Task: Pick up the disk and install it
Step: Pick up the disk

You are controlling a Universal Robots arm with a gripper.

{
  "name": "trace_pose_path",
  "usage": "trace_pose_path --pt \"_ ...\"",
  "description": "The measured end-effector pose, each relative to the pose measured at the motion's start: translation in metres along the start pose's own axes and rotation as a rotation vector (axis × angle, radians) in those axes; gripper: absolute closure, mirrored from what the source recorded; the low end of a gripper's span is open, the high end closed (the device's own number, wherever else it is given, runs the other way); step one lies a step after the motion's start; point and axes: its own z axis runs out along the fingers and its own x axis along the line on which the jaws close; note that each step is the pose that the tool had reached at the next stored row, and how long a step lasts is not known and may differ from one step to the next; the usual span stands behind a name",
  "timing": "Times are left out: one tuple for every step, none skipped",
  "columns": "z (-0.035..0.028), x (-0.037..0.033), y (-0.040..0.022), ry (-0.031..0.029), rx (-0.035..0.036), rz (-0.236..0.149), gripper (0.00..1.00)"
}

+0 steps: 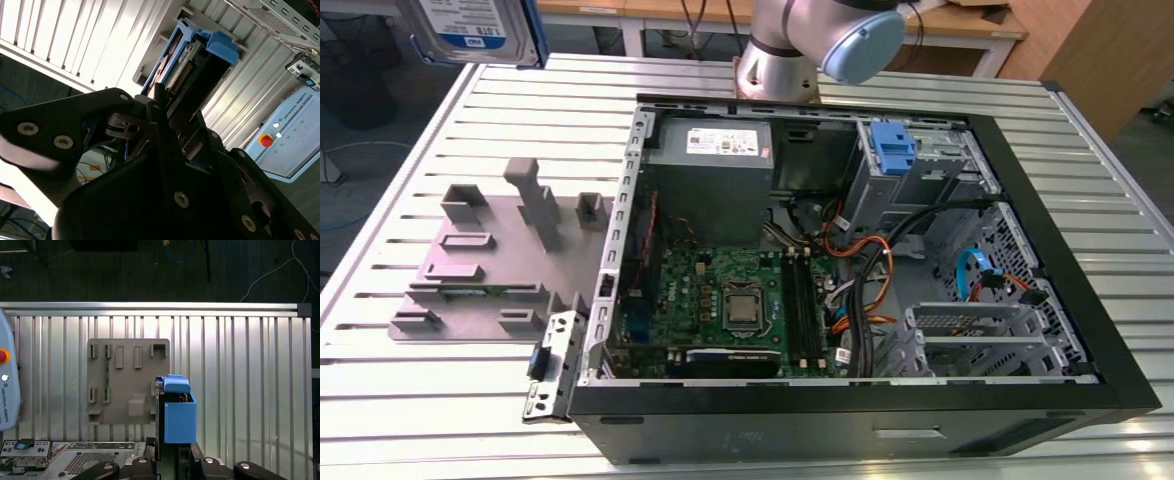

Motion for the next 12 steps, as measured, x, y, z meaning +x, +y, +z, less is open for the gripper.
trace_pose_path --pt "0.0000 0.0000 -0.0015 0.0000 0.0001 0.000 0.65" --pt "0.0000 -0.0001 -0.0028 0.0000 0.0001 0.000 0.65" --pt "0.0000 -0.0001 -0.0042 0.0000 0.0001 0.000 0.65" --pt "0.0000 -0.0002 -0.0055 -0.0001 0.0001 0.000 0.65" --pt "0.0000 -0.0002 -0.0065 0.0000 0.0000 0.000 0.65" --pt "0.0000 -0.0002 -0.0066 0.0000 0.0000 0.000 0.65" --pt "0.0000 -0.0002 -0.0066 0.0000 0.0000 0.000 0.65" --pt "0.0000 -0.0002 -0.0066 0.0000 0.0001 0.000 0.65" --pt "0.0000 -0.0002 -0.0066 0.0000 0.0001 0.000 0.65" --pt "0.0000 -0.0002 -0.0067 0.0000 0.0001 0.000 0.65" --pt "0.0000 -0.0002 -0.0067 0.0000 0.0000 0.000 0.65" --pt "0.0000 -0.0002 -0.0067 0.0000 0.0000 0.000 0.65"
